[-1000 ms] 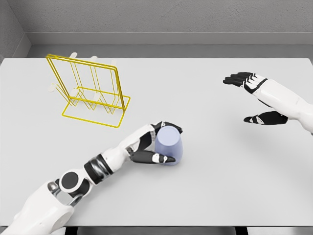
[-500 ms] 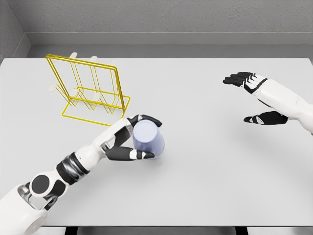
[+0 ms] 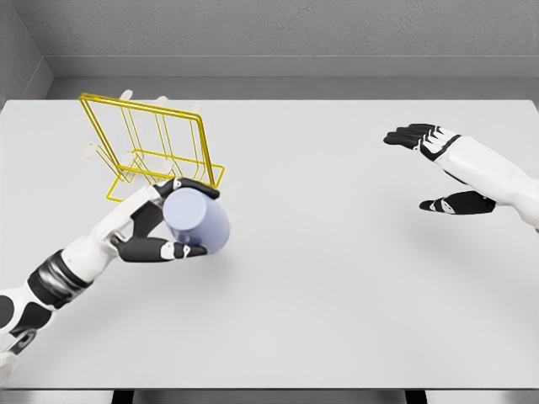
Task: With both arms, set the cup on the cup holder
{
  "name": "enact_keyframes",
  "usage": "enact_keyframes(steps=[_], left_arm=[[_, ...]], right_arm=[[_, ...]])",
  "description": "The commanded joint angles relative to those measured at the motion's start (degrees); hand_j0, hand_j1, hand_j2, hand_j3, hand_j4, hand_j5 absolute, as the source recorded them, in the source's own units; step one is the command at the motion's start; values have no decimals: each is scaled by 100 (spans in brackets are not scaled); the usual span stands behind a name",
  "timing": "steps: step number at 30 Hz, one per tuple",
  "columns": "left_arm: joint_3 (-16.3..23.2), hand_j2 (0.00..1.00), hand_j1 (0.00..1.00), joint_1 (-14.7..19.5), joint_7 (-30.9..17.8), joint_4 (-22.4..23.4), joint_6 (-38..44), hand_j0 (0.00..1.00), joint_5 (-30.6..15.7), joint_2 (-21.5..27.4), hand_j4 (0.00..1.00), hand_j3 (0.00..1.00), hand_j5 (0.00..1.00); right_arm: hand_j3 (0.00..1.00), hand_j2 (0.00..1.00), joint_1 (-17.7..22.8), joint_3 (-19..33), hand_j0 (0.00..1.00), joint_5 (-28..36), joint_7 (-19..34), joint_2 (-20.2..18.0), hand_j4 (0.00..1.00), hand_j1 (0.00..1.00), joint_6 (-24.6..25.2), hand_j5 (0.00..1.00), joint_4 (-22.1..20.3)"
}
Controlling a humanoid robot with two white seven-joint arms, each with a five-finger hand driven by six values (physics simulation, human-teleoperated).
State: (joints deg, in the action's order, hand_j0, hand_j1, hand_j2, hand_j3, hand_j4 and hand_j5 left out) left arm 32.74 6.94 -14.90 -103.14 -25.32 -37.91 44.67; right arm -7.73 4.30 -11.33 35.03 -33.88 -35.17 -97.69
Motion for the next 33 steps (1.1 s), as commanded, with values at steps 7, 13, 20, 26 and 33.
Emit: enact_keyframes(steps=[7,13,20,26,33], left_arm=[[-347,67,67,44,5,4,-34,67,-419,209,67,67,67],[-488,67,67,105,5,4,-25,67,-560,341,67,67,67],[-567,68,68,193,5,4,-17,68,-815,534,68,68,68],[-576,68,68,308,13,92,45,68,-823,455,68,68,68],[-549,68,68,492,13,452,45,68,-823,314,68,68,68]], right_arm=[[100,100,0,1,100,44,-3,-4,100,100,17,100,-4],[100,100,0,1,100,44,-3,-4,100,100,17,100,-4],[100,100,0,1,100,44,-3,-4,100,100,17,100,4],[100,100,0,1,100,44,-3,-4,100,100,17,100,22],[100,100,-9,1,100,35,-3,5,100,100,17,100,22]])
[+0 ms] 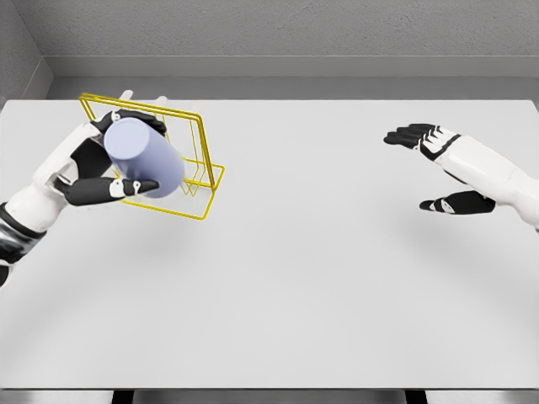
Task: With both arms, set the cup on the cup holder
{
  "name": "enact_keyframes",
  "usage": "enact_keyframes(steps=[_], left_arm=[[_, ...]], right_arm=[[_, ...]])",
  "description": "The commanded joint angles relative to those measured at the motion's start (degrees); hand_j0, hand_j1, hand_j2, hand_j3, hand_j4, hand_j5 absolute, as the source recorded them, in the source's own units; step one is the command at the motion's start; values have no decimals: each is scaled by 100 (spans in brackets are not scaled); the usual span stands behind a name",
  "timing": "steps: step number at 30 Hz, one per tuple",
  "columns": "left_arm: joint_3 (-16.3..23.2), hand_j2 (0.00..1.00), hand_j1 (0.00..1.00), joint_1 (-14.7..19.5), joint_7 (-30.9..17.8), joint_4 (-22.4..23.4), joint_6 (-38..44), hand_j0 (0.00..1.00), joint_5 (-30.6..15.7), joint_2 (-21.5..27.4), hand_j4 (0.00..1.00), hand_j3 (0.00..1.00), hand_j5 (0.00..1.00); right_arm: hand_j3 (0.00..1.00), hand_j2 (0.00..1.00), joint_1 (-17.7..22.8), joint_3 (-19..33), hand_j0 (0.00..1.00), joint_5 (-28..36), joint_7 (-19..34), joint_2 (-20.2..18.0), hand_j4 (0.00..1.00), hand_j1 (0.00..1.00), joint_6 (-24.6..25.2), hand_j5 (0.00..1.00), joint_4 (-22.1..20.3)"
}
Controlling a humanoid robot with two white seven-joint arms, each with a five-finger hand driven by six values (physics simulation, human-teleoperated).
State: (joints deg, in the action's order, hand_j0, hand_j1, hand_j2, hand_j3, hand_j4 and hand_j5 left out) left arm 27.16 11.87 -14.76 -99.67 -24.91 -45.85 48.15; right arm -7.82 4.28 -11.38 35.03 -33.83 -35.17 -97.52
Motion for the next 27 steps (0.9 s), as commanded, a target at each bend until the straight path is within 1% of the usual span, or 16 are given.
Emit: enact_keyframes(steps=[1,4,7,9,14,22,24,27], left_arm=[[8,68,68,9,0,132,4,68,-29,-60,68,68,68],[26,68,68,18,0,141,4,68,-29,-122,68,68,68],[52,68,68,114,0,194,39,68,-11,-236,68,68,68],[61,68,68,193,0,194,258,68,-3,-341,68,68,68],[70,68,68,211,-9,194,267,68,15,-394,68,68,68],[79,68,68,316,-9,440,267,68,15,-447,68,68,68],[149,68,68,422,-9,510,267,68,15,-456,68,68,68],[193,68,68,466,-9,598,267,68,15,-517,68,68,68]], right_arm=[[100,100,0,-6,100,40,-3,-1,100,100,17,100,-4],[100,100,0,-6,100,48,-3,-1,100,100,17,100,-4],[100,100,0,-6,100,48,-3,-1,100,100,17,100,-4],[100,100,0,-6,100,48,-3,-1,100,100,17,100,-4],[100,100,0,-6,100,40,-3,-1,100,100,17,100,-4],[100,100,0,-6,100,48,-3,-1,100,100,17,100,-13],[100,100,0,-6,100,40,-3,-1,100,100,17,100,-4],[100,100,0,-6,100,48,-3,-1,100,100,17,100,-4]])
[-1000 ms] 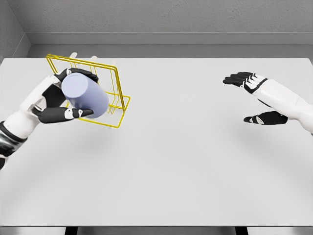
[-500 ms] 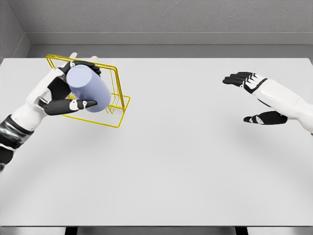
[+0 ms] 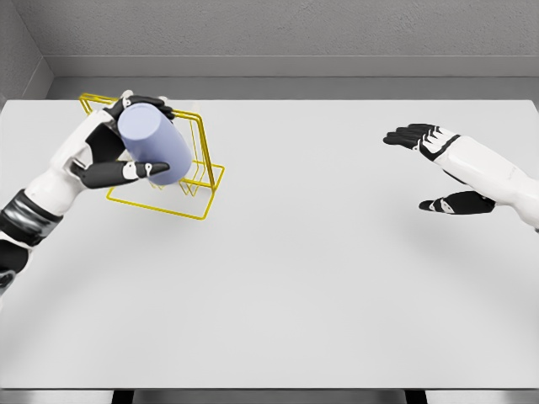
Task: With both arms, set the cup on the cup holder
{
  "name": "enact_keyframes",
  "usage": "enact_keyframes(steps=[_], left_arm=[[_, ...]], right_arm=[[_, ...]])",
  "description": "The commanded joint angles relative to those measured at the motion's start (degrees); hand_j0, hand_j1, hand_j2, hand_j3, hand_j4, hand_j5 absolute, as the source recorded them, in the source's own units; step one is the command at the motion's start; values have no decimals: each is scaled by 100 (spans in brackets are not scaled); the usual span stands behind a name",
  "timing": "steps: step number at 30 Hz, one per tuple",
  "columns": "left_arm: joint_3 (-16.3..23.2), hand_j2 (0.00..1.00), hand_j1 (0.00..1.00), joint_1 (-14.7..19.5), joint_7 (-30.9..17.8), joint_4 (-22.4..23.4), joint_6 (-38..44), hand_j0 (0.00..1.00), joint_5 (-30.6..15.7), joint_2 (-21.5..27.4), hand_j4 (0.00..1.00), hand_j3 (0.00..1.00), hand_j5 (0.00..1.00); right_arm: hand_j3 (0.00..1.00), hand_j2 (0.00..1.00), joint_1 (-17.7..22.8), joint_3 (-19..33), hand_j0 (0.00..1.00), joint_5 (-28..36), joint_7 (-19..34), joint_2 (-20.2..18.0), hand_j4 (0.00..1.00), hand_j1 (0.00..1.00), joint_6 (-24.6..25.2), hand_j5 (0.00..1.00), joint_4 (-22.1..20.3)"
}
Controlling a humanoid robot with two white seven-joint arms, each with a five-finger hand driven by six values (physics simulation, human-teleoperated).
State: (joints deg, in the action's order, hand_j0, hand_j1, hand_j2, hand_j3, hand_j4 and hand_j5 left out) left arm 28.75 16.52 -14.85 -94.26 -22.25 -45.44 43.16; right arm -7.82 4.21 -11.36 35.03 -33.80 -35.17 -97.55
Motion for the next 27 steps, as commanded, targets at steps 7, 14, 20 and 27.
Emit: enact_keyframes(steps=[7,14,20,27], left_arm=[[104,69,69,0,-1,57,2,69,-26,-27,69,69,69],[122,71,71,0,-1,153,2,71,-17,-35,71,71,71],[148,93,93,79,-1,153,10,93,0,-53,93,93,93],[157,99,99,149,-1,153,177,99,18,-62,99,99,99]], right_arm=[[100,100,0,1,100,46,-3,-4,100,100,17,100,-1],[100,100,0,1,100,46,-3,-4,100,100,17,100,-1],[100,100,0,1,100,46,-3,-4,100,100,17,100,-10],[100,100,0,1,100,46,-3,-4,100,100,17,100,-18]])
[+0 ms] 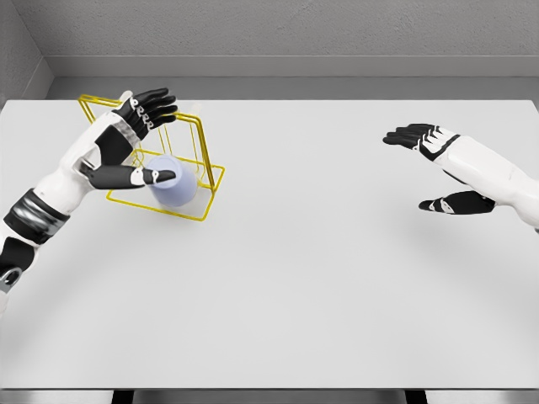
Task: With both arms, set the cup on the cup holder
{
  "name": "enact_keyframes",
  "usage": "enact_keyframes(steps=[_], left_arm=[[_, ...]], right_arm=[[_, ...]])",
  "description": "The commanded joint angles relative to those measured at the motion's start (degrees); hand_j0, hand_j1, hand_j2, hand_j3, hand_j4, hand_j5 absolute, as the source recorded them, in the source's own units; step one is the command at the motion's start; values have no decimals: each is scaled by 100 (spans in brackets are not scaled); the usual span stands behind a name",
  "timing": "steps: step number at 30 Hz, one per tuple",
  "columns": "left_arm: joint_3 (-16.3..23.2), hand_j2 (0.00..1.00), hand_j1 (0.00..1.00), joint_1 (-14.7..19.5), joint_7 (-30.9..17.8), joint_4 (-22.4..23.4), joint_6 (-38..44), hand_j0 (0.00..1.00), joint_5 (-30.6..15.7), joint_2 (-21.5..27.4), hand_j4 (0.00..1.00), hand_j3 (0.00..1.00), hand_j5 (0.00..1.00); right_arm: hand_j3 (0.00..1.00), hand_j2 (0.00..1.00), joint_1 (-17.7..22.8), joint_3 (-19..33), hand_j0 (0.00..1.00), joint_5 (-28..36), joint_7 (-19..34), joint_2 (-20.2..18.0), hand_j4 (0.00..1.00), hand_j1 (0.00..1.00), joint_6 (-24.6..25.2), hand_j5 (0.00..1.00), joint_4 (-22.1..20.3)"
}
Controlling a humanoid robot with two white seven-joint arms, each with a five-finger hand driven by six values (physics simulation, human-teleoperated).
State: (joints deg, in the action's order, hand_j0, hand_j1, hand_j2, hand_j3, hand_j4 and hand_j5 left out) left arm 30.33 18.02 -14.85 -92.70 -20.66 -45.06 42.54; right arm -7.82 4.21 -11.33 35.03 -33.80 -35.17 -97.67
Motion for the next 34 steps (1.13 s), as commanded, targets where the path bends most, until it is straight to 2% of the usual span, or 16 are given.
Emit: enact_keyframes(steps=[1,7,11,21,24,28,31,34], left_arm=[[-1,99,99,0,0,-2,53,99,-20,8,99,99,99],[-1,91,91,53,0,-2,97,91,-29,-9,91,91,91],[-1,82,82,53,0,-11,80,82,-29,-9,82,82,82],[-27,84,84,-35,0,-143,-263,84,-47,149,84,84,84],[-36,84,84,-167,0,-240,-632,84,-90,465,84,84,84],[-88,86,86,-474,9,-240,-1308,86,-231,1238,86,86,86],[-466,87,87,-747,9,-231,-1432,87,-407,1643,87,87,87],[-712,91,91,-870,9,-108,-1434,91,-477,1766,91,91,91]], right_arm=[[100,100,0,1,100,44,-3,-4,100,100,17,100,-7],[100,100,0,1,100,44,-3,-4,100,100,17,100,2],[100,100,0,1,100,44,-3,-4,100,100,17,100,-7],[100,100,0,1,100,52,-3,-4,100,100,17,100,-7],[100,100,0,1,100,52,-3,-4,100,100,17,100,-7],[100,100,0,1,100,44,-3,-4,100,100,17,100,-7],[100,100,0,1,100,52,-3,-4,100,100,17,100,2],[100,100,0,1,100,44,-3,-4,100,100,17,100,20]])
